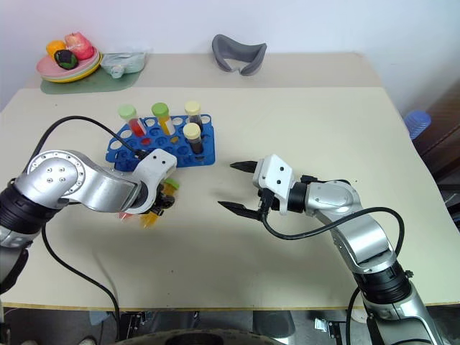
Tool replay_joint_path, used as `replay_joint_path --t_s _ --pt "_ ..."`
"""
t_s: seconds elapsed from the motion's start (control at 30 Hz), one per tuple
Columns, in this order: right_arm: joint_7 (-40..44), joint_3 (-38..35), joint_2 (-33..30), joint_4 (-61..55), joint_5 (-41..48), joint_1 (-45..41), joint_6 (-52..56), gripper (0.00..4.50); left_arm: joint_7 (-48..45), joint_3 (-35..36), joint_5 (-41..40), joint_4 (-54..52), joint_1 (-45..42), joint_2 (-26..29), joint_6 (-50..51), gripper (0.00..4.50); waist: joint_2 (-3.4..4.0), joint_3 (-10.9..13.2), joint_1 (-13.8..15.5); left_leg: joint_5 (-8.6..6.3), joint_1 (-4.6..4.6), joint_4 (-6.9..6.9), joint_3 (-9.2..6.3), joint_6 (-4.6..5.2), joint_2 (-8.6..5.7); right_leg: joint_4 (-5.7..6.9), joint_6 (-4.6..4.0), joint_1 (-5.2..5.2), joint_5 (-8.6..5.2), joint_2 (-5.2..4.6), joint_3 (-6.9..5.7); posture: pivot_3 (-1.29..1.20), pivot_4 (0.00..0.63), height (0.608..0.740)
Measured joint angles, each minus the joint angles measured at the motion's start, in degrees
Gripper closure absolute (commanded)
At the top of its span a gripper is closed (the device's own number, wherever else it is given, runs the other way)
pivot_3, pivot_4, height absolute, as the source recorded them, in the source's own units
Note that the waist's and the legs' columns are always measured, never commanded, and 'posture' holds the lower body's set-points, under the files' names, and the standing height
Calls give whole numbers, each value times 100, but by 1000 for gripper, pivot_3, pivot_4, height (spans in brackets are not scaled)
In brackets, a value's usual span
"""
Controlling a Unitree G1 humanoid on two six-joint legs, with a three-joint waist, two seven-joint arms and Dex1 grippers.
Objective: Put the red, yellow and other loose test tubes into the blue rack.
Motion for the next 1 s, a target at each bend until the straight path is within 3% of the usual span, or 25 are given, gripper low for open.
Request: replay_joint_path --t_s 0.37,0.5,1.0 --pt "0 0 -1 0 -1 4 0 247 42 76 -51 114 106 -67 -192 2299 4 -6 20 0 6 4 0 -1 -2 0 0 11 0 -1 0 0 150 740" --pt "-1 0 -1 0 -2 5 0 247 93 102 -55 117 136 -102 -219 3452 5 -9 20 1 7 4 0 -1 -2 0 0 11 0 -1 0 0 150 740" --pt "-3 39 -1 -1 -4 8 0 247 221 197 -53 -78 316 -51 -322 3672 7 -11 -6 1 9 3 0 -2 -1 1 0 11 0 -1 0 0 150 740"
